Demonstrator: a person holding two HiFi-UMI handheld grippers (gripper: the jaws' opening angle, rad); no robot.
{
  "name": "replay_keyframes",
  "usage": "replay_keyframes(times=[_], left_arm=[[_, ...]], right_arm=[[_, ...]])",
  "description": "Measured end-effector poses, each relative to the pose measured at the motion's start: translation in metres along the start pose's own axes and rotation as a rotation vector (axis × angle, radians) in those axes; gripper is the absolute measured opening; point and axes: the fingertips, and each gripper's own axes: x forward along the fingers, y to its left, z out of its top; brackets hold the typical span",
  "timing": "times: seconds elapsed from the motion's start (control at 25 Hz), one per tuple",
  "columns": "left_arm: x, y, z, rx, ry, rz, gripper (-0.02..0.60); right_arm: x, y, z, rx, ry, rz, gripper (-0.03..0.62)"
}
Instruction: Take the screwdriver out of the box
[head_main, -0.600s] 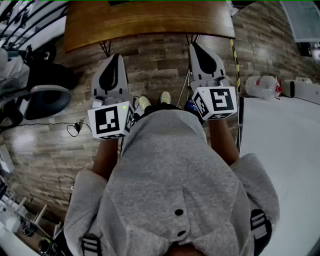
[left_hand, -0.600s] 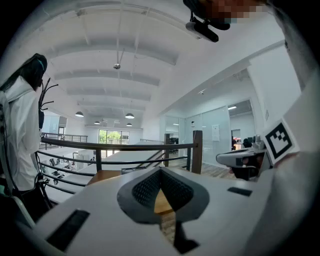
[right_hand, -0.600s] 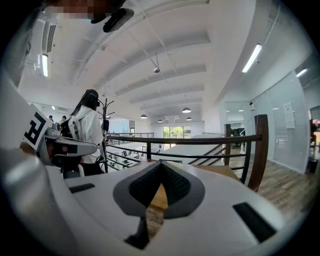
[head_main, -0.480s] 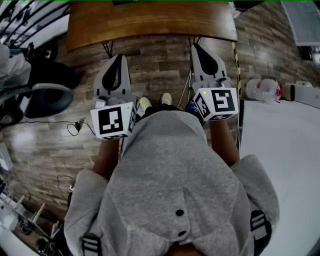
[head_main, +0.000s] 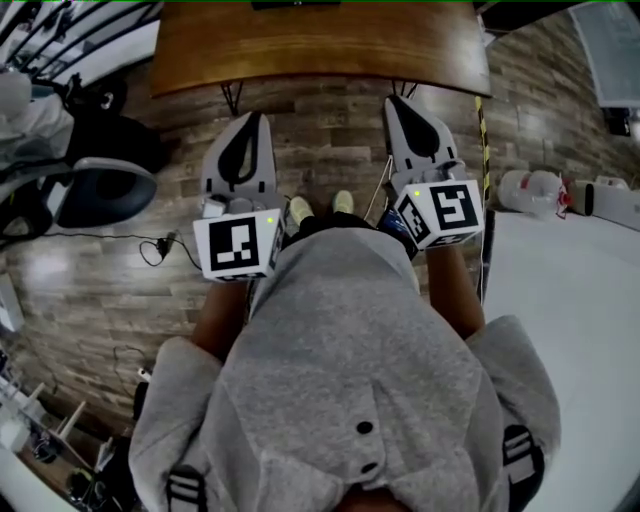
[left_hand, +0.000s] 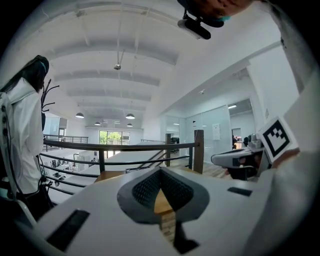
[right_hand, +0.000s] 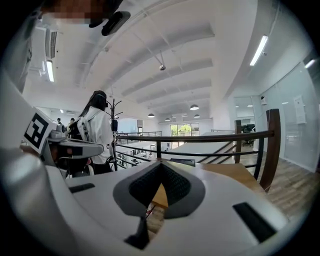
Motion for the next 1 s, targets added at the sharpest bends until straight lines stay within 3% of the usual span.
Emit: replay_keyframes(times=[0.56, 1.0], left_arm=[[-0.012, 0.026, -0.014, -0.044, 0.001, -0.028, 0.012], [0.007, 0.025, -0.013, -0.03, -0.001, -0.031, 0.011]], right_arm=[[0.014, 0.032, -0.003, -0.051, 0.024, -0.02, 0.009], [0.028, 0.021, -0.004, -0.068, 0.008, -0.018, 0.009]])
